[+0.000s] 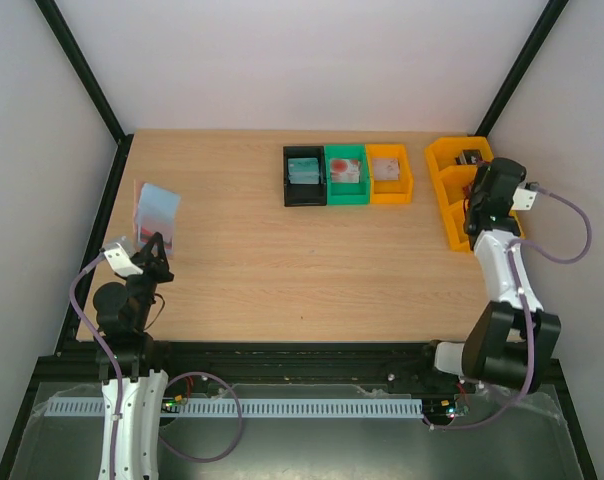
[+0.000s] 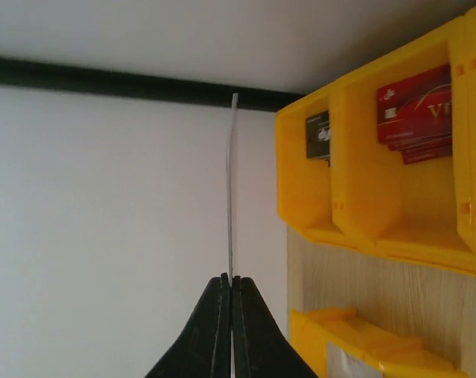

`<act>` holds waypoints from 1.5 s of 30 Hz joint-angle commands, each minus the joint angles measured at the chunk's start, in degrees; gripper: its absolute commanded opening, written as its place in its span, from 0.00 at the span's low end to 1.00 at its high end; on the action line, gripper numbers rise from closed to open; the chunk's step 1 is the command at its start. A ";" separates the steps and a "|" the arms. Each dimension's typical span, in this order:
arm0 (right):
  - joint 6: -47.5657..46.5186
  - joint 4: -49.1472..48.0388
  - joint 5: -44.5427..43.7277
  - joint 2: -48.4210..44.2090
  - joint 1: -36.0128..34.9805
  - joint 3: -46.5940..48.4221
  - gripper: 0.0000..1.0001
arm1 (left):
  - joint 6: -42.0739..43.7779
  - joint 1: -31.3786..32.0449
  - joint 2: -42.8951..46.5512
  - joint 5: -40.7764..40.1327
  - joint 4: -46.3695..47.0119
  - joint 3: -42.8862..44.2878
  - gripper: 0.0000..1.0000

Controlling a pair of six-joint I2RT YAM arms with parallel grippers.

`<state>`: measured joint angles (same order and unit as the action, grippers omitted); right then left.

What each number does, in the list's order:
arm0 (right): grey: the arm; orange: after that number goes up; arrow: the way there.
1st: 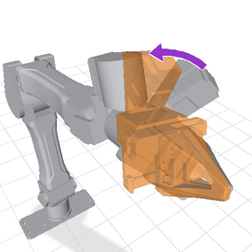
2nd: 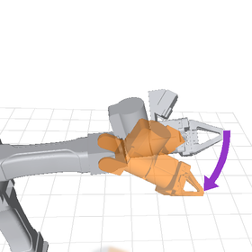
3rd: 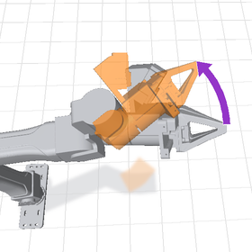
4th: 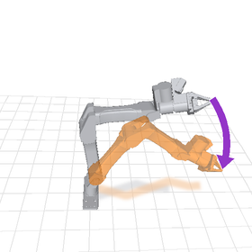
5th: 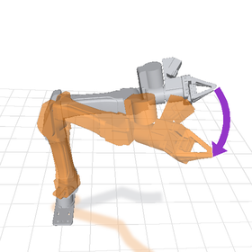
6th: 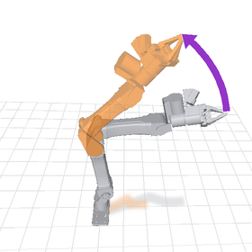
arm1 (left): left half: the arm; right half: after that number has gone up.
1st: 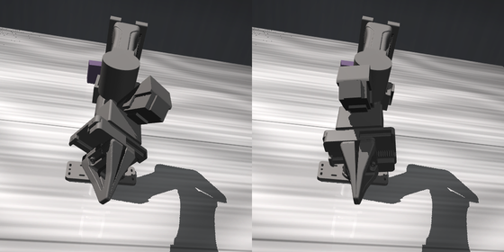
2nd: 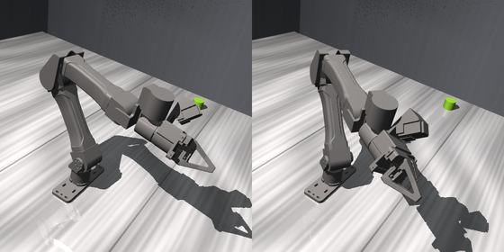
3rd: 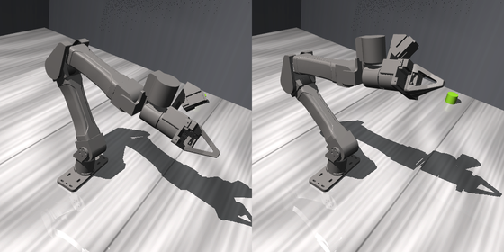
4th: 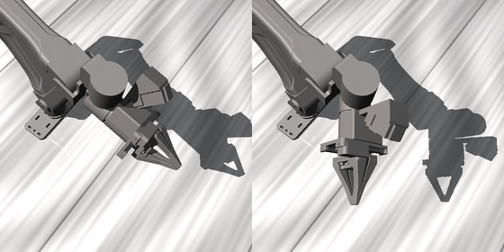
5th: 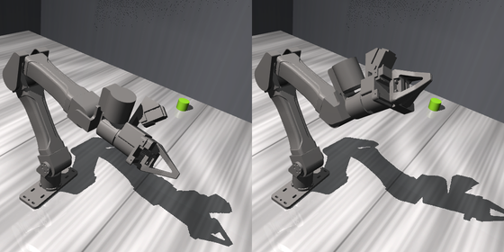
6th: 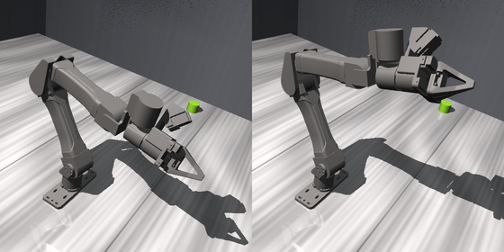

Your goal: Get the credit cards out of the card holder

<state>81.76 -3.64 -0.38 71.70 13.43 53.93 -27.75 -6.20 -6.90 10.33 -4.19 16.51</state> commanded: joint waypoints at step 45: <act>50.74 8.73 -14.76 39.80 1.51 20.51 0.01 | 0.02 -2.59 -3.80 0.01 2.52 -0.21 0.02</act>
<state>119.02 2.20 -10.55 111.77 13.82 75.75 -27.73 -8.45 -10.55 10.28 -3.99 16.05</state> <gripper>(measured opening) 0.016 0.064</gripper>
